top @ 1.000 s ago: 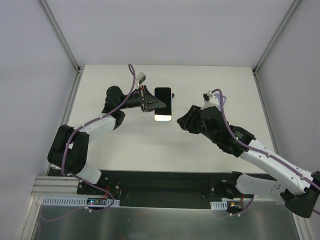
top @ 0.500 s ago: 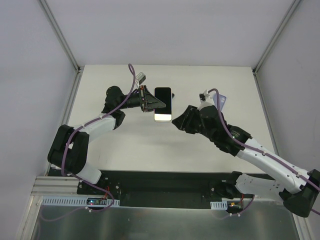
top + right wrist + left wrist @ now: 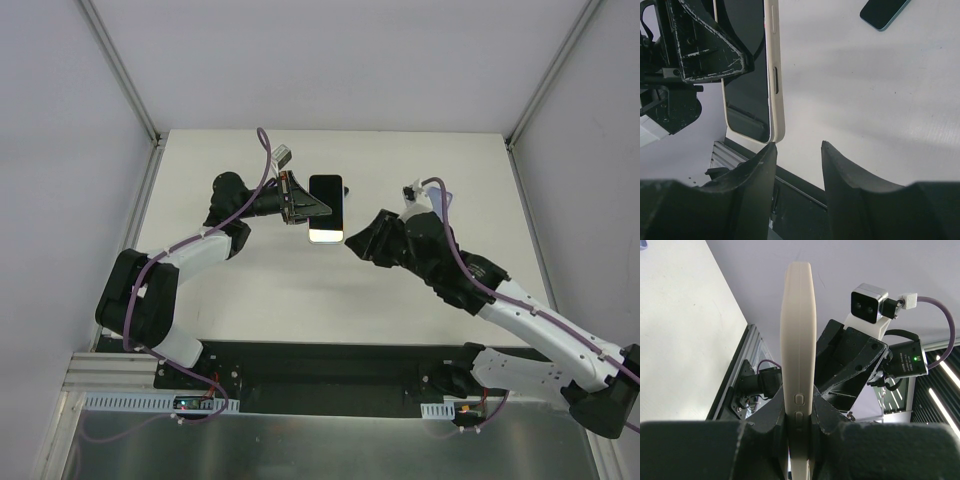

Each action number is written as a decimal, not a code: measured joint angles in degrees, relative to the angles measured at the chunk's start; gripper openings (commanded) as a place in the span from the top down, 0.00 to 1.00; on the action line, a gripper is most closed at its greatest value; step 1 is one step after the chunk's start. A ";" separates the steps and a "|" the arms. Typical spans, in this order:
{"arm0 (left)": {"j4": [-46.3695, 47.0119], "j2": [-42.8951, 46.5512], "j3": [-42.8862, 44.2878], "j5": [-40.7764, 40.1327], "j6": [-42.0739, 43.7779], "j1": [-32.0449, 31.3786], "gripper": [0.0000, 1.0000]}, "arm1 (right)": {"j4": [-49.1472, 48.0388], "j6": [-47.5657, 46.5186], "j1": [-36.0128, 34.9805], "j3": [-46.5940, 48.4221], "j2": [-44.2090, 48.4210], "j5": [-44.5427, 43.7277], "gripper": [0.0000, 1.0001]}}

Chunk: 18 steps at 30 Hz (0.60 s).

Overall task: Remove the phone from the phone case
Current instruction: Remove the phone case from the phone.

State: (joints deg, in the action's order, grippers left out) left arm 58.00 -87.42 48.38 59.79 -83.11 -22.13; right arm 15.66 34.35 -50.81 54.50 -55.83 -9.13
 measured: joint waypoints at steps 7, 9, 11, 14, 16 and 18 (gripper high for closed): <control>-0.02 -0.13 0.00 0.00 0.00 0.00 1.00 | -0.02 -0.02 0.31 0.00 -1.09 0.20 0.56; -0.02 -0.13 0.00 0.00 0.00 0.00 1.00 | -0.02 -0.04 0.55 0.00 -1.53 0.20 0.57; -0.02 -0.15 0.00 0.00 0.02 0.00 1.00 | -0.09 -0.02 0.81 0.00 -1.90 0.42 0.57; 0.00 -0.35 0.00 0.00 0.02 0.00 1.00 | -0.11 -0.02 0.94 0.00 -2.03 0.61 0.57; -0.02 -0.48 0.00 0.00 0.02 0.00 1.00 | -0.11 -0.04 0.96 0.00 -2.03 0.61 0.57; -0.02 -0.48 0.00 0.00 0.02 0.00 1.00 | -0.11 -0.04 0.98 0.00 -1.99 0.61 0.57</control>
State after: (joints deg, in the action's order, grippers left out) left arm 57.98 -87.90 48.38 59.79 -83.09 -22.13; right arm 15.55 34.30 -49.82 54.50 -57.82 -8.51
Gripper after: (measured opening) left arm 0.121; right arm 0.434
